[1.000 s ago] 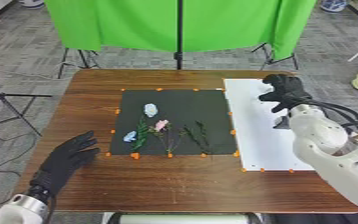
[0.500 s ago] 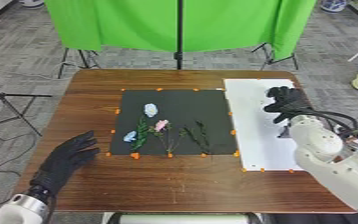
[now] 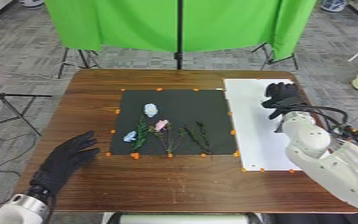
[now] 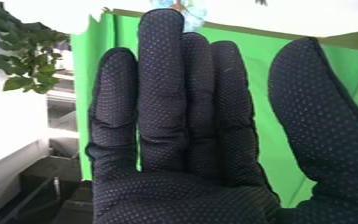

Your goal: Arrange flowers

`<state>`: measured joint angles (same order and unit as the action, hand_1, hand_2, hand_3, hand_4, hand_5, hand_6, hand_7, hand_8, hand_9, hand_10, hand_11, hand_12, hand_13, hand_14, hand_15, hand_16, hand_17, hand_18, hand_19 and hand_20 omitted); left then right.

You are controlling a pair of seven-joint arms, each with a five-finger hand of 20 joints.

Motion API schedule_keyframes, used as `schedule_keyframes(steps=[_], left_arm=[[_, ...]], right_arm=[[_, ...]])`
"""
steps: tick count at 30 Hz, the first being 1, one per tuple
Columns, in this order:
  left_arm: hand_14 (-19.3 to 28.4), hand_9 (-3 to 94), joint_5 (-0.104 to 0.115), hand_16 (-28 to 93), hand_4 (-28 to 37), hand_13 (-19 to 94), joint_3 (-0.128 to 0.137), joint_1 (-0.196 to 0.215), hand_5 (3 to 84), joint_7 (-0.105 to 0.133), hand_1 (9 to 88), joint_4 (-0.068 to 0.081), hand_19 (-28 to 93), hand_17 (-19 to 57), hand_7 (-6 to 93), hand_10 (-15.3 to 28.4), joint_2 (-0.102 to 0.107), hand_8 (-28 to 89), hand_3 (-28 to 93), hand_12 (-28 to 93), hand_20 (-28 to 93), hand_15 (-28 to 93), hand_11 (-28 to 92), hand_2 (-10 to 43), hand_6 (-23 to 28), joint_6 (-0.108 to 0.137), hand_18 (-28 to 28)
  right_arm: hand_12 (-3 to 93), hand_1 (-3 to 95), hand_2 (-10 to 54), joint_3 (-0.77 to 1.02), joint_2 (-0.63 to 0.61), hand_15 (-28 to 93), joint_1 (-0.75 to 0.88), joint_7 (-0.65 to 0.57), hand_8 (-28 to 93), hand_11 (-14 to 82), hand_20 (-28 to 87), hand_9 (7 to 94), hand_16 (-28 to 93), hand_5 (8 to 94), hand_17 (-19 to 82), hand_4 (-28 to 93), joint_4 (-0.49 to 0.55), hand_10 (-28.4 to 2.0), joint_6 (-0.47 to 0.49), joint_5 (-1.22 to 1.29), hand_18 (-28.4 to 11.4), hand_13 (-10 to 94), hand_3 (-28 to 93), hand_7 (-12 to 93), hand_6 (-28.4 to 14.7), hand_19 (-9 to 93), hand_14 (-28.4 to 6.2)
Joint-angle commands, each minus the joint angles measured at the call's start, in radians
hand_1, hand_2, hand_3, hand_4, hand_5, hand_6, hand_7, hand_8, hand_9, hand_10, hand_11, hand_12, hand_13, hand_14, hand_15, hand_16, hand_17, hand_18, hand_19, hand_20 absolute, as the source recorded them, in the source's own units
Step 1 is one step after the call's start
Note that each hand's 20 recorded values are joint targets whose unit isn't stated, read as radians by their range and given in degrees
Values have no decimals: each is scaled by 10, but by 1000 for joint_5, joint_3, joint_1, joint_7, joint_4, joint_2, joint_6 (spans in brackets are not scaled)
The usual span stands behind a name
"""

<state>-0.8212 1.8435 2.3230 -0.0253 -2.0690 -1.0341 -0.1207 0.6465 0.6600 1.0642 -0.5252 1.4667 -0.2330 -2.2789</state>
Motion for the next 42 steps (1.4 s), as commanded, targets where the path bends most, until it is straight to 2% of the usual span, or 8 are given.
schedule_keyframes(steps=[1,6,10,14,18,23,33,42], left_arm=[[136,263,-10,-44,-283,212,-8,27,311,-23,241,25,527,-115,171,114,-8,-103,697,141,30,466,225,4,53,-4,208],[136,263,-9,-44,-283,212,-9,27,312,-22,240,25,527,-115,170,114,-10,-103,699,141,30,466,225,4,53,-3,208],[135,263,-10,-44,-283,213,-8,29,311,-21,240,24,527,-115,170,114,-11,-103,698,141,30,466,225,4,53,-2,208],[136,263,-10,-44,-283,213,-9,25,312,-23,240,25,527,-115,169,114,-12,-103,698,140,30,466,225,4,54,-7,208],[136,262,-10,-44,-283,212,-8,28,312,-22,240,24,527,-115,169,115,-13,-103,698,140,30,466,224,4,54,-2,208],[136,263,-9,-44,-283,212,-5,31,312,-21,240,22,526,-115,169,115,-13,-102,699,141,30,467,224,5,54,-1,208],[135,263,-10,-44,-283,213,-10,25,311,-26,240,24,526,-115,170,114,-13,-103,699,141,30,465,224,4,53,-2,208],[136,263,-10,-44,-283,212,-17,18,311,-28,240,28,526,-115,170,115,-13,-103,699,141,30,466,225,4,54,-5,208]], right_arm=[[198,394,-95,-19,15,419,-17,-12,-231,417,296,621,206,563,302,-283,-16,-86,27,-30,-156,694,794,358,17,776,-14],[267,541,-95,-28,24,397,-26,-8,-241,366,329,644,284,575,323,-283,-31,-70,33,-41,-143,706,551,374,21,765,2],[300,575,-95,-70,31,388,-52,-17,-196,336,339,662,305,576,330,-283,-54,-61,2,-57,-143,718,500,395,21,765,11],[388,505,-95,-108,40,394,-68,-20,-147,264,367,761,333,619,353,-283,-88,-43,-97,-92,-159,787,669,485,17,790,16],[422,506,-95,-114,31,391,-66,-5,-122,229,384,845,351,713,384,-282,-80,-40,-144,-103,-172,850,766,485,20,817,9],[429,499,-95,-97,10,395,-43,22,-124,214,387,873,347,744,397,-283,-41,-38,-199,-115,-176,872,799,468,21,826,7],[442,494,-95,-39,61,395,22,161,-115,202,391,884,359,757,399,-283,164,-40,-207,-106,-178,878,815,454,19,831,6],[449,491,-95,-133,166,400,-23,305,-115,202,394,883,363,755,395,-283,210,-40,-132,-99,-176,875,817,457,19,833,6]])
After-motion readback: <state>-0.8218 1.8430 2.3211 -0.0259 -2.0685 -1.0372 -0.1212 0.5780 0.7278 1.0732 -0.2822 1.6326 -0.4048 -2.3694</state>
